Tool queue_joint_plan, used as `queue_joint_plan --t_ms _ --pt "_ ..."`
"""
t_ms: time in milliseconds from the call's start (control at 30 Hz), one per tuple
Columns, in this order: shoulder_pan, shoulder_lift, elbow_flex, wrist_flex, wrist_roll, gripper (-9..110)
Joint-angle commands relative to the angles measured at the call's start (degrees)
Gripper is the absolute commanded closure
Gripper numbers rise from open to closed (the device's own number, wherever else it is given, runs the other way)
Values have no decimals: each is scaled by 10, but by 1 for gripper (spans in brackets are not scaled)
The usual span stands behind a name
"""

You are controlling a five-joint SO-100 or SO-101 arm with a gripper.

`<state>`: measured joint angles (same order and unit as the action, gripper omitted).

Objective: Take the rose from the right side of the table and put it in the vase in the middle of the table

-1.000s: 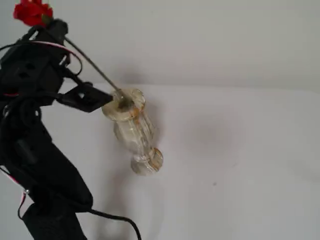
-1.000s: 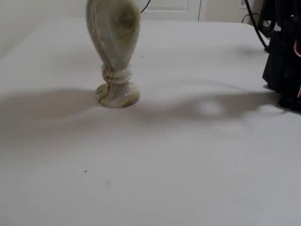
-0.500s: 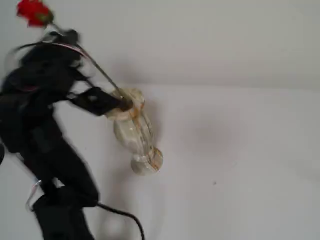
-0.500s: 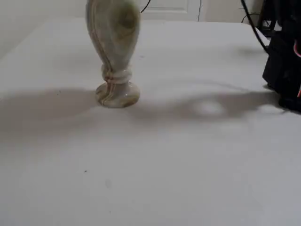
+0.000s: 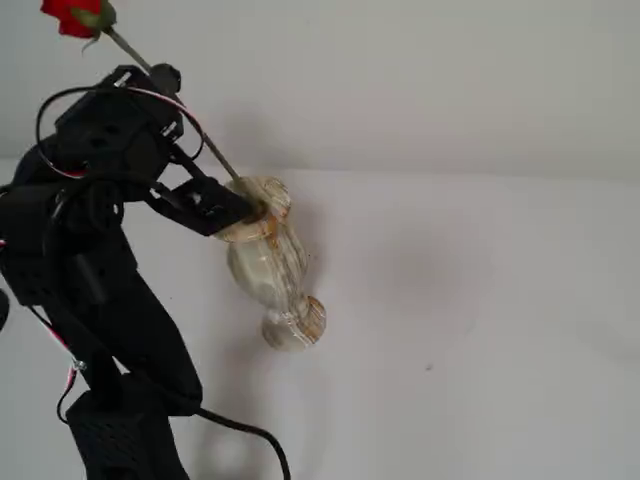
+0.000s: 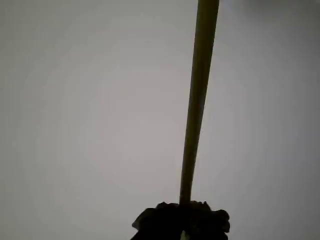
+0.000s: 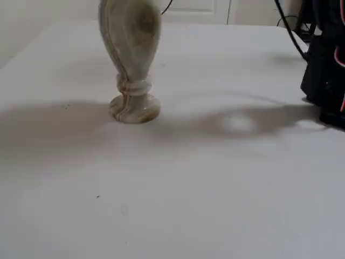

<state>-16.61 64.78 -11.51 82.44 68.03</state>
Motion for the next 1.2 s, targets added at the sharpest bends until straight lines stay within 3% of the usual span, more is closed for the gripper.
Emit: queue_joint_plan --t_ms 0,400,567,700,900,1167 --pt "-26 61 16 5 13 102" --pt "13 6 11 14 19 101" --pt "44 -28 9 18 25 92" --pt "56 -60 -9 34 25 90" --pt "90 -54 -17 48 12 75" --pt "105 22 -17 131 -160 55"
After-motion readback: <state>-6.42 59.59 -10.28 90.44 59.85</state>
